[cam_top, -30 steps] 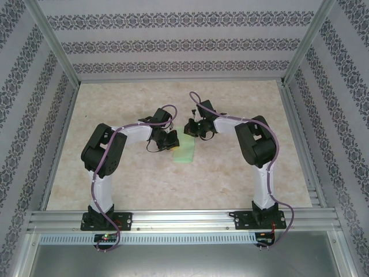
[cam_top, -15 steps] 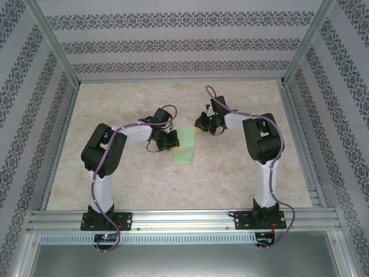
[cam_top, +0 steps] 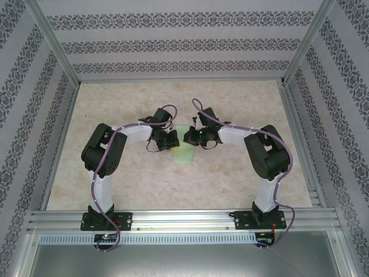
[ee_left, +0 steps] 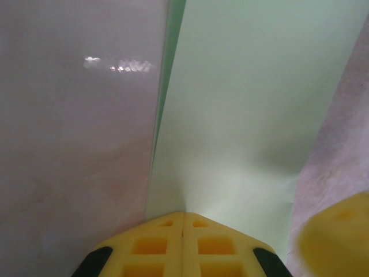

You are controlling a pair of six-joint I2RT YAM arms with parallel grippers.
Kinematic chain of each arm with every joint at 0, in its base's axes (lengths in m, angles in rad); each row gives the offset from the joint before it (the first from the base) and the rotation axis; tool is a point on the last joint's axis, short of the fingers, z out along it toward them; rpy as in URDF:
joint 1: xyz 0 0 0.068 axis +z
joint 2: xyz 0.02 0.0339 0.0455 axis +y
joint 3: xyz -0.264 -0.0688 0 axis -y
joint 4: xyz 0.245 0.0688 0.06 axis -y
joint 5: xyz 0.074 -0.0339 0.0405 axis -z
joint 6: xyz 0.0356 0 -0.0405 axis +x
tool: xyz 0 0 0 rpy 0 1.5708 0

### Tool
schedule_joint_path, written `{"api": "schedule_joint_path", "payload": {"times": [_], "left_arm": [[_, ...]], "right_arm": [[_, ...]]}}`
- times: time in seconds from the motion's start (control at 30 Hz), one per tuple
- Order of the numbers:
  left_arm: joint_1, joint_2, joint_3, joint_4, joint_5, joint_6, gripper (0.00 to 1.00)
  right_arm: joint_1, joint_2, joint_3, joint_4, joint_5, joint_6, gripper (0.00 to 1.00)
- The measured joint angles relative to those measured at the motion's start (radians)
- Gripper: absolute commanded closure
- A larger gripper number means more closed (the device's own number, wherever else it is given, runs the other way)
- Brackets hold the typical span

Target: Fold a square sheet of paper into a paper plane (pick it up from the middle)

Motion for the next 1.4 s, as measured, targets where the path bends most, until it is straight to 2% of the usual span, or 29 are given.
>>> {"api": "schedule_joint_path", "payload": {"times": [0.47,0.77,1.0,1.23,1.4], "left_arm": [[0.0,0.004,0.003,-0.003,0.0,0.0,1.0],[-0.001,0.006,0.008,-0.011,0.0,0.0,1.0],[-0.001,0.006,0.006,-0.01,0.0,-0.001,1.0],[-0.001,0.006,0.006,-0.01,0.0,-0.001,1.0],[-0.001,0.006,0.006,-0.01,0.0,-0.001,1.0]], "right_arm": [[-0.005,0.02,-0.017,-0.079,-0.015,-0.054,1.0],[-0.018,0.028,-0.019,-0.141,-0.044,-0.213,1.0],[-0.051,-0.046,-0.104,-0.187,-0.066,-0.327,1.0],[-0.039,-0.068,-0.088,-0.226,-0.06,-0.319,1.0],[-0.01,-0.071,-0.057,-0.184,-0.056,-0.267,1.0]]}}
